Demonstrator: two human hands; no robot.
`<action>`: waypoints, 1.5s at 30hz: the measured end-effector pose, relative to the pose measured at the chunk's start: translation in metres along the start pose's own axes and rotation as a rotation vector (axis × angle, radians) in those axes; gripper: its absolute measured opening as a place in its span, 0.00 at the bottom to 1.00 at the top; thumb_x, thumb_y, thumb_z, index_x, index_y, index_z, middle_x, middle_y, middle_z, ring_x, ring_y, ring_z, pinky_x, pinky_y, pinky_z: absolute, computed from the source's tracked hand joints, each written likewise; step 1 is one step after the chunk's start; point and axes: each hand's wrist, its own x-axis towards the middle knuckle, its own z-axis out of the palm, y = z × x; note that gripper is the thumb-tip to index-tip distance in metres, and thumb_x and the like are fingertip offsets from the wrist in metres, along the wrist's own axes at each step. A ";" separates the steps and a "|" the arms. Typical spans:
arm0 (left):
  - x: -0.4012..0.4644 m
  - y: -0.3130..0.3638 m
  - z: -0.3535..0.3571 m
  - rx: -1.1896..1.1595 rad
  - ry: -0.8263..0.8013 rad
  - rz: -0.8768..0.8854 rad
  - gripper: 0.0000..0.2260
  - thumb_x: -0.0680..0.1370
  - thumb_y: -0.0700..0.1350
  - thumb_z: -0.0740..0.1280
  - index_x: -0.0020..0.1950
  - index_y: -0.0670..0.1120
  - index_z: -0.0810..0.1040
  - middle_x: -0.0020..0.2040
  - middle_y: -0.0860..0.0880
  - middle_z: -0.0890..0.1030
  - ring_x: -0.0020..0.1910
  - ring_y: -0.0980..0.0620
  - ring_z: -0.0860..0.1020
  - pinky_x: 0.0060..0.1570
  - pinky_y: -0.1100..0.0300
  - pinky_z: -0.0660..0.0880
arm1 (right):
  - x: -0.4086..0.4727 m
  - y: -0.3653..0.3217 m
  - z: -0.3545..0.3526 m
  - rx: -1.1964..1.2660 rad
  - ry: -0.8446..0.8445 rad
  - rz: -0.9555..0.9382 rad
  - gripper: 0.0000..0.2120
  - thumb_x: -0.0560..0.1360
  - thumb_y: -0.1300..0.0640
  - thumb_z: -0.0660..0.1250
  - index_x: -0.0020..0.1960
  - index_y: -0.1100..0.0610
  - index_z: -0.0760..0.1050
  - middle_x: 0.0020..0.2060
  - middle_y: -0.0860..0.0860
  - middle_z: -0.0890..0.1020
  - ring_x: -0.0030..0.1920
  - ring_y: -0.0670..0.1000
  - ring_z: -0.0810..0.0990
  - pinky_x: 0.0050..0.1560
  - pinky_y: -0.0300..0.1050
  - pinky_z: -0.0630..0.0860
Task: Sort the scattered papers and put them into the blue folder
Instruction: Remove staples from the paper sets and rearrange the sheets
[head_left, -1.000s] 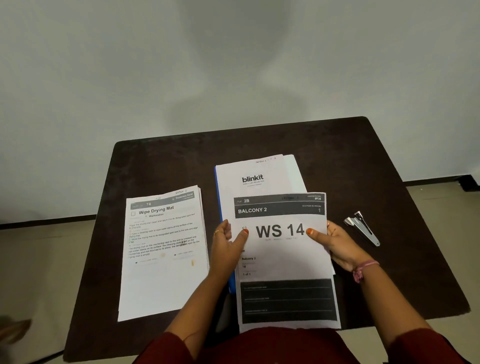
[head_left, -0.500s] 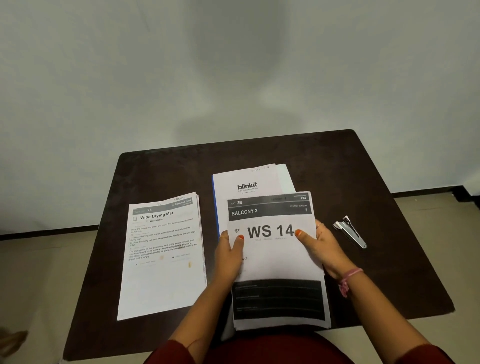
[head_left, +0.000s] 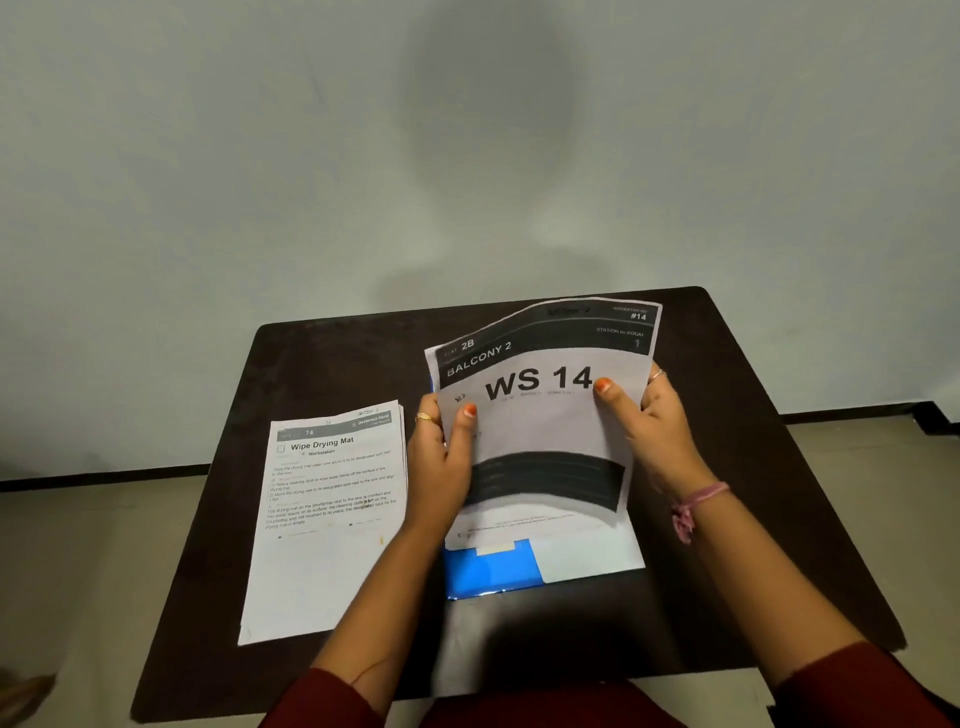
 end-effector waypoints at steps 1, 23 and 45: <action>0.002 0.000 0.000 -0.002 0.008 0.002 0.08 0.80 0.47 0.62 0.58 0.57 0.69 0.55 0.59 0.79 0.56 0.57 0.79 0.52 0.60 0.79 | 0.002 0.000 0.001 0.000 0.002 -0.016 0.14 0.78 0.60 0.64 0.61 0.50 0.68 0.54 0.46 0.80 0.53 0.44 0.81 0.51 0.39 0.80; 0.007 -0.007 0.024 -0.160 0.088 -0.095 0.13 0.81 0.40 0.60 0.65 0.49 0.67 0.52 0.60 0.76 0.46 0.72 0.77 0.40 0.77 0.72 | 0.002 0.032 0.015 0.047 0.139 -0.049 0.17 0.80 0.52 0.58 0.68 0.49 0.61 0.61 0.57 0.74 0.59 0.54 0.77 0.52 0.46 0.81; 0.016 -0.051 0.032 -0.172 -0.195 -0.680 0.12 0.82 0.49 0.60 0.60 0.45 0.76 0.53 0.47 0.84 0.51 0.46 0.83 0.56 0.43 0.77 | 0.036 0.049 -0.043 0.015 0.013 0.439 0.07 0.79 0.59 0.62 0.55 0.59 0.75 0.49 0.58 0.84 0.45 0.56 0.84 0.47 0.53 0.81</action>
